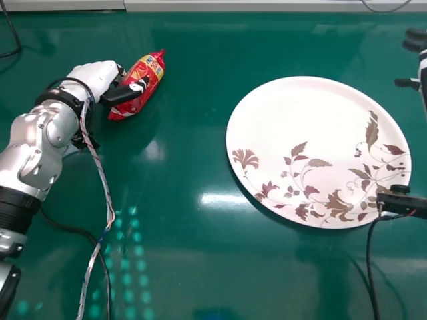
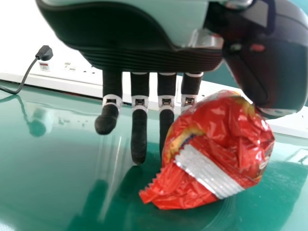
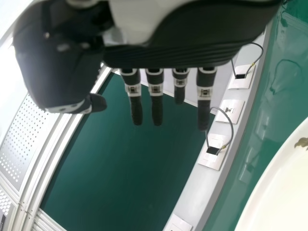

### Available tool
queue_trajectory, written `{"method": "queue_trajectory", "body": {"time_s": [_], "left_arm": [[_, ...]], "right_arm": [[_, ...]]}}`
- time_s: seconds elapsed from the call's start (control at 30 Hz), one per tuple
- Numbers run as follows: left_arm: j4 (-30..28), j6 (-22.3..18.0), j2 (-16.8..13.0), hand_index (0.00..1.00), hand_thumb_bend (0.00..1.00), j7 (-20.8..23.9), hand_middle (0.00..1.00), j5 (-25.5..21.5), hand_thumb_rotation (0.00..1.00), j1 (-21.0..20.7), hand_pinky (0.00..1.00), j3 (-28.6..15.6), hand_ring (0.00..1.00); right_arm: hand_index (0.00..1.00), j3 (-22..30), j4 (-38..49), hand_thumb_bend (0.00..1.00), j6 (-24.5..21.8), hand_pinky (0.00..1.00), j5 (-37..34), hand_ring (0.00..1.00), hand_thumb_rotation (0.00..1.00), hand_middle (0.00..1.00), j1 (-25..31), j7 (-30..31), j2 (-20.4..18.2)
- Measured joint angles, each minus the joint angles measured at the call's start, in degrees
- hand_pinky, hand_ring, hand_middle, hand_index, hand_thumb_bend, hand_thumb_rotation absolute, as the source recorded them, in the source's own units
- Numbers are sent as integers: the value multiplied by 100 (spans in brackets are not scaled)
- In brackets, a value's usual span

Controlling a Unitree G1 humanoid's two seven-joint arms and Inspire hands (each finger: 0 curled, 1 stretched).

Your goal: Pick up biscuit and place it in the plate

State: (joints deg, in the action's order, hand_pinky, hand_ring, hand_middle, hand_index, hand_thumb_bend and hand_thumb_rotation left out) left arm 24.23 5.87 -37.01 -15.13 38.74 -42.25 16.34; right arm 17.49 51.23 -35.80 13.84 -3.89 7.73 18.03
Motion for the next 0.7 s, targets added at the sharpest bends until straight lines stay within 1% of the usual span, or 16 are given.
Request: {"method": "queue_trajectory", "body": {"time_s": [0.17, 0.23, 0.3, 0.47, 0.5, 0.57, 0.63, 0.7], "left_arm": [[-104, -23, -33, 52, 49, 15, 43, -106, 0, 68, 11, -60, 37], [-169, -109, -35, 53, 49, 122, 43, -180, 0, 159, 11, -146, 36], [-231, -231, -39, 53, 49, 250, 43, -290, 0, 278, 10, -241, 36], [-449, -772, -61, 53, 48, 549, 43, -637, 0, 700, 6, -507, 35], [-483, -926, -68, 50, 49, 612, 47, -697, 0, 771, 4, -560, 38], [-587, -1196, -69, 48, 49, 709, 49, -868, 0, 934, 2, -663, 39], [-673, -1387, -61, 52, 48, 730, 44, -976, 0, 1040, 1, -701, 35], [-736, -1560, -59, 53, 48, 731, 43, -1040, 0, 1114, 3, -713, 35]], "right_arm": [[86, 0, 0, 37, -1, 69, -5, 79, 46, 86, -2, -6, -10], [86, -2, 8, 37, -41, 69, 6, 79, 47, 86, -2, -30, -20], [86, -4, 16, 36, -60, 68, 16, 79, 45, 85, -2, -43, -24], [85, 7, 20, 36, -59, 68, 13, 79, 44, 85, -4, -42, -17], [85, 13, 20, 35, -59, 68, 9, 79, 43, 85, -7, -41, -13], [85, 14, 18, 35, -62, 69, -7, 80, 43, 85, -22, -35, -7], [85, 15, 18, 35, -65, 69, -10, 80, 43, 86, -45, -22, 8], [85, 16, 17, 35, -77, 68, -17, 81, 43, 86, -90, 11, 29]]}}
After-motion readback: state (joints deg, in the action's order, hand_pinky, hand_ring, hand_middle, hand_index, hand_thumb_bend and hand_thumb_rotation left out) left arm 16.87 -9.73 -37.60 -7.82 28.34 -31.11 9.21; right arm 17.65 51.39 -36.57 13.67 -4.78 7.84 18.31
